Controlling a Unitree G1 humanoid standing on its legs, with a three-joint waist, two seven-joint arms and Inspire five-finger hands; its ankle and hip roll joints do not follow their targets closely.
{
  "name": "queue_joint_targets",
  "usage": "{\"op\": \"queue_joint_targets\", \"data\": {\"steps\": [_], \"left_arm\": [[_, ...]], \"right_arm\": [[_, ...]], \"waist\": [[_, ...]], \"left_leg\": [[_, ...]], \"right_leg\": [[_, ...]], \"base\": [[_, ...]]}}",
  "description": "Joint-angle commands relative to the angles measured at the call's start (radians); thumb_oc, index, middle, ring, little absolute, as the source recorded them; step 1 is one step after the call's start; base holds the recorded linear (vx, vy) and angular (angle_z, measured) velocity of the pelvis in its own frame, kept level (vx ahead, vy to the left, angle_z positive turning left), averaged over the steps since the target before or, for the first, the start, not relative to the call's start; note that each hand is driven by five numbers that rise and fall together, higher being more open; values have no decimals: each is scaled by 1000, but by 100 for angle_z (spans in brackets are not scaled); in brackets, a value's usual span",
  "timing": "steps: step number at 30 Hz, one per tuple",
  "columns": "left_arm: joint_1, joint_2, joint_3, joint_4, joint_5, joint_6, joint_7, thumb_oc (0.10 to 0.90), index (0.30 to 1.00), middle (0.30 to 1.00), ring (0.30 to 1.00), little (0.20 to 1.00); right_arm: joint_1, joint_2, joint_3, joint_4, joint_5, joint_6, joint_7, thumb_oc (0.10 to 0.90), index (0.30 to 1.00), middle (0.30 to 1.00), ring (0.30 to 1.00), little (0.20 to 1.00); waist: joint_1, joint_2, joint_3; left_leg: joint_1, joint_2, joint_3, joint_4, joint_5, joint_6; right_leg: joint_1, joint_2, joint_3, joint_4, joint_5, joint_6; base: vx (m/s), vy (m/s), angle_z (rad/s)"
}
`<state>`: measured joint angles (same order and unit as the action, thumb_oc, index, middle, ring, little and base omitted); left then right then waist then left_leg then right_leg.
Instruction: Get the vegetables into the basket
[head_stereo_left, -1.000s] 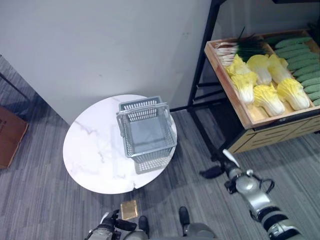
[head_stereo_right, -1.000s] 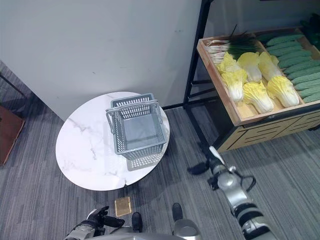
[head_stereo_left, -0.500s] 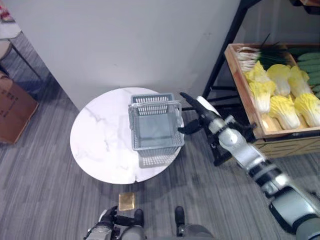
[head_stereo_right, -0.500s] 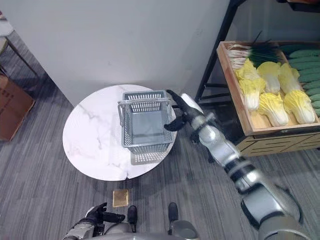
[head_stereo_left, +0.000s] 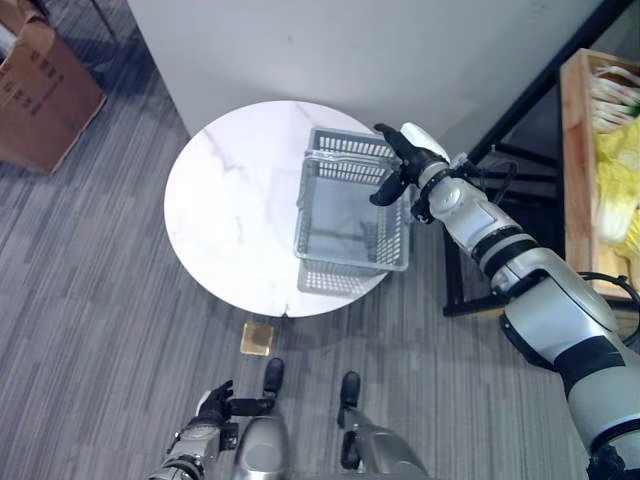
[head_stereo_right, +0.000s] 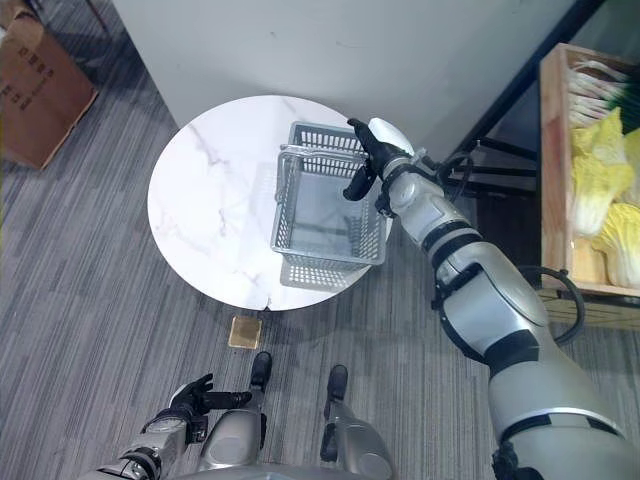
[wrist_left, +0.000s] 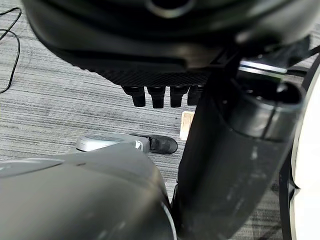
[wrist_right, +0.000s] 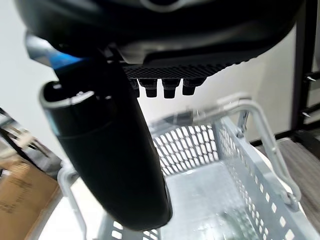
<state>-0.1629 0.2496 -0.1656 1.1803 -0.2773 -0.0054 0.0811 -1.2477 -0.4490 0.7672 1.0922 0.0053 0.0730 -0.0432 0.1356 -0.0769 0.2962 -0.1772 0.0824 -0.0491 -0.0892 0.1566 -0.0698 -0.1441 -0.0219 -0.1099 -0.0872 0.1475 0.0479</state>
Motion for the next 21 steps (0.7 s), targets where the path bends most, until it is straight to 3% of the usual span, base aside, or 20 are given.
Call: {"op": "queue_joint_targets", "data": {"steps": [1,5,6,7,8,15,21], "left_arm": [[49,83,-78,58,-15,22,9,900,1000,1000,1000,1000],[48,83,-91,43,-26,18,9,900,1000,1000,1000,1000],[41,80,-107,21,-31,15,10,900,1000,1000,1000,1000],[41,80,-107,21,-31,16,10,900,1000,1000,1000,1000],[41,79,-112,13,-29,14,11,900,1000,1000,1000,1000],[47,72,-129,-27,-33,17,8,900,1000,1000,1000,1000],[31,83,-113,-30,-42,20,9,900,1000,1000,1000,1000]], "right_arm": [[-243,-56,44,54,-47,-32,-49,900,1000,1000,1000,1000],[-283,-60,83,111,-93,-27,-45,900,1000,1000,1000,1000],[-301,-82,90,161,-108,-22,-50,843,920,920,920,920],[-301,-82,90,161,-107,-22,-50,692,709,709,709,709],[-302,-88,101,171,-122,-25,-45,400,300,300,300,300],[-296,-89,104,188,-146,-16,-36,400,300,300,300,300],[-277,-51,116,132,-184,-18,-25,400,300,300,300,300]], "waist": [[10,-42,4],[25,-40,9],[36,-34,17],[36,-34,17],[39,-32,18],[50,-26,18],[28,-38,14]], "left_leg": [[-2,-22,-33,2,-18,-22],[-21,-29,-44,2,-17,-21],[-38,-41,-54,2,-13,-22],[-39,-41,-55,2,-13,-21],[-44,-42,-58,2,-13,-22],[-36,-54,-62,2,-21,-16],[1,-50,-38,2,-37,-9]], "right_leg": [[71,-75,122,3,-58,86],[59,-80,114,1,-57,90],[50,-83,105,0,-55,93],[49,-83,104,0,-55,93],[45,-84,102,0,-54,94],[58,-92,100,0,-60,100],[71,-96,126,0,-57,99]], "base": [[17,47,14],[10,34,19],[10,44,13],[3,37,14],[10,23,12],[18,32,5],[-11,40,-5]]}}
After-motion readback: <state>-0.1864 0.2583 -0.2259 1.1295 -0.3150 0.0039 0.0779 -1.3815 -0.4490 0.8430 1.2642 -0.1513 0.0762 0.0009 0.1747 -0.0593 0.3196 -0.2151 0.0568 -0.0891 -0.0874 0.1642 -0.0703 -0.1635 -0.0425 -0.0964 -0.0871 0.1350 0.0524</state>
